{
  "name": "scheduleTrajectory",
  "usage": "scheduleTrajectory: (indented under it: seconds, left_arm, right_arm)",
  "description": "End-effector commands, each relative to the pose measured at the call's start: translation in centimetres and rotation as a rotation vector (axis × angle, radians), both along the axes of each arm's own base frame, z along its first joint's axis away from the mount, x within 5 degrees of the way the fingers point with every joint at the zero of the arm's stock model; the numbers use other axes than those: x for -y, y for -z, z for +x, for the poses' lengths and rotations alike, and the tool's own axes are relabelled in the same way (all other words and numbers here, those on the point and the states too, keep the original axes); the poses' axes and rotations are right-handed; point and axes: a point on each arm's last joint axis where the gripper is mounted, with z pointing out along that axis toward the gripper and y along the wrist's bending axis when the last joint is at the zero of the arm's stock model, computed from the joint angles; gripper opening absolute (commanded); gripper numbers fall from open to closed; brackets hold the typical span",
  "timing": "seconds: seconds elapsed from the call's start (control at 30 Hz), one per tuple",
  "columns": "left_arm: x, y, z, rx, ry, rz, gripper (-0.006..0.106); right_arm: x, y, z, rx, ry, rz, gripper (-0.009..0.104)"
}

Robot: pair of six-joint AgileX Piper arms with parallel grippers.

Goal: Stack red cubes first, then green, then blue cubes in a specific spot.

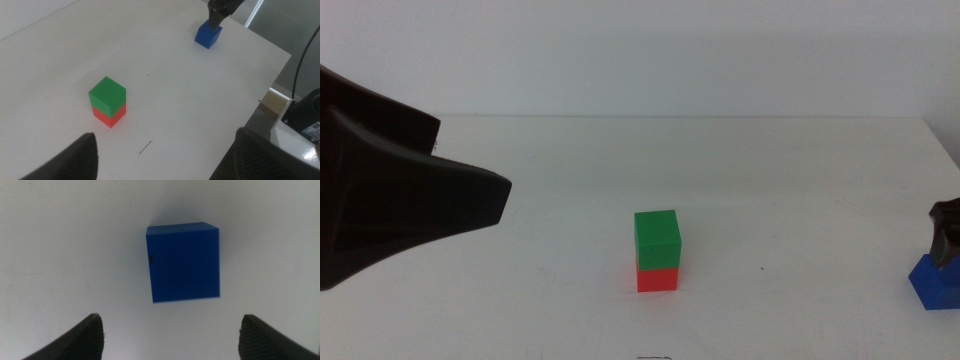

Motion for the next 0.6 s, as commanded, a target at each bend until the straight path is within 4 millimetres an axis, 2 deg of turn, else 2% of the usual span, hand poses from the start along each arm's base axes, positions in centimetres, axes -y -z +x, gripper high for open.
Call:
scheduleTrajectory:
  seconds: [0.0,0.57]
  left_arm:
    - [0.2,-1.1,-0.1,0.037,-0.003,-0.072,0.092]
    - [0.2,-1.1,-0.1,0.037,-0.003,-0.072,0.092]
  right_arm:
    - [0.4,-0.7,0.4,0.045,-0.018,-0.021,0.087]
    - [1.2,4.5,3.0,-0.026,-0.04,-0.073,0.087]
